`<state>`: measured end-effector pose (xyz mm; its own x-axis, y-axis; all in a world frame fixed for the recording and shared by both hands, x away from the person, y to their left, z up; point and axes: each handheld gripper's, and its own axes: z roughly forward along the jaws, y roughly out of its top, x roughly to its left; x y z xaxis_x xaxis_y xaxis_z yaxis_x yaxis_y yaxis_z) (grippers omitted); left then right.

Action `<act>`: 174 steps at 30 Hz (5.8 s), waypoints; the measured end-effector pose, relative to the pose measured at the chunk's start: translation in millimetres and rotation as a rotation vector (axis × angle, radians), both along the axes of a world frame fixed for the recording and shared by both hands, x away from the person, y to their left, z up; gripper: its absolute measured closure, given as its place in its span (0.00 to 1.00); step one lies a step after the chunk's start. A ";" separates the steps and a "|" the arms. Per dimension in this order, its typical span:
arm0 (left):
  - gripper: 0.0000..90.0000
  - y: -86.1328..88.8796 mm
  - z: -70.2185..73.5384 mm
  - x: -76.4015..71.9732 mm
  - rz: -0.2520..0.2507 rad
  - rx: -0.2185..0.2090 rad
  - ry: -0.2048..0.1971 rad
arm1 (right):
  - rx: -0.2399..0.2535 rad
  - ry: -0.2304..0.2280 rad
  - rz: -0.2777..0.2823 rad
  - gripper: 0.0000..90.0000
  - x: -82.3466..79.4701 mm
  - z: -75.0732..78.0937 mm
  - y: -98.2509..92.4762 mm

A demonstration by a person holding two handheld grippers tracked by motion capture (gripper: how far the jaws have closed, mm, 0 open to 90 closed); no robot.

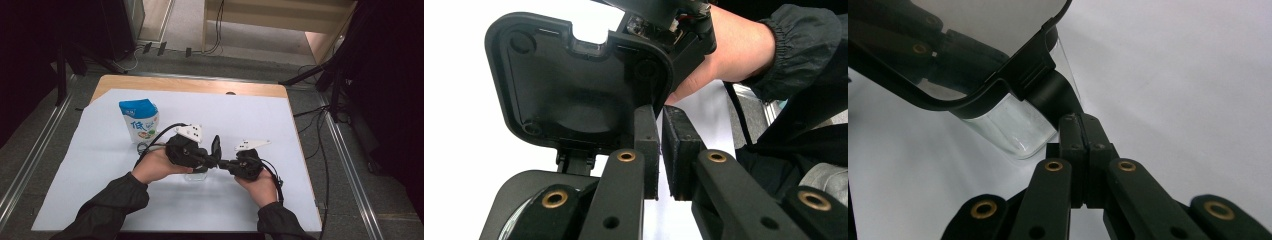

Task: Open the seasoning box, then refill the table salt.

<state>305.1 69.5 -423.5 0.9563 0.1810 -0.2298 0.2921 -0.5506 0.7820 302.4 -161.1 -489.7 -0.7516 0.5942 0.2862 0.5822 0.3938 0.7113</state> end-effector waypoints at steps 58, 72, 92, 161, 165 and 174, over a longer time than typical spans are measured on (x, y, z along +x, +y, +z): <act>0.48 61.3 0.9 14.1 0.256 -0.065 0.040 | 0.023 -0.074 -0.085 0.55 -3.8 20.4 -28.0; 0.48 104.2 -2.0 10.5 0.348 -0.072 0.069 | 0.019 -0.099 -0.098 0.53 -3.6 21.5 -42.6; 0.46 160.4 0.7 -0.9 0.503 -0.012 0.024 | 0.008 -0.096 -0.098 0.56 20.6 19.9 -37.6; 0.99 193.3 -7.5 55.9 0.627 0.020 -0.061 | 0.008 -0.073 -0.149 0.49 -1.0 8.5 -53.9; 1.00 194.3 -3.0 54.7 0.633 0.000 -0.003 | 0.017 -0.076 -0.152 0.48 -1.2 10.2 -54.0; 1.00 187.3 18.0 42.2 0.625 -0.038 -0.008 | 0.029 -0.096 -0.139 0.48 -9.0 24.4 -48.2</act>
<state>347.3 256.8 -405.5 0.6742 0.6983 -0.2405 0.5443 -0.2497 0.8009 293.4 -209.3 -465.4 -0.6875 0.6869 0.2356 0.5581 0.2923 0.7766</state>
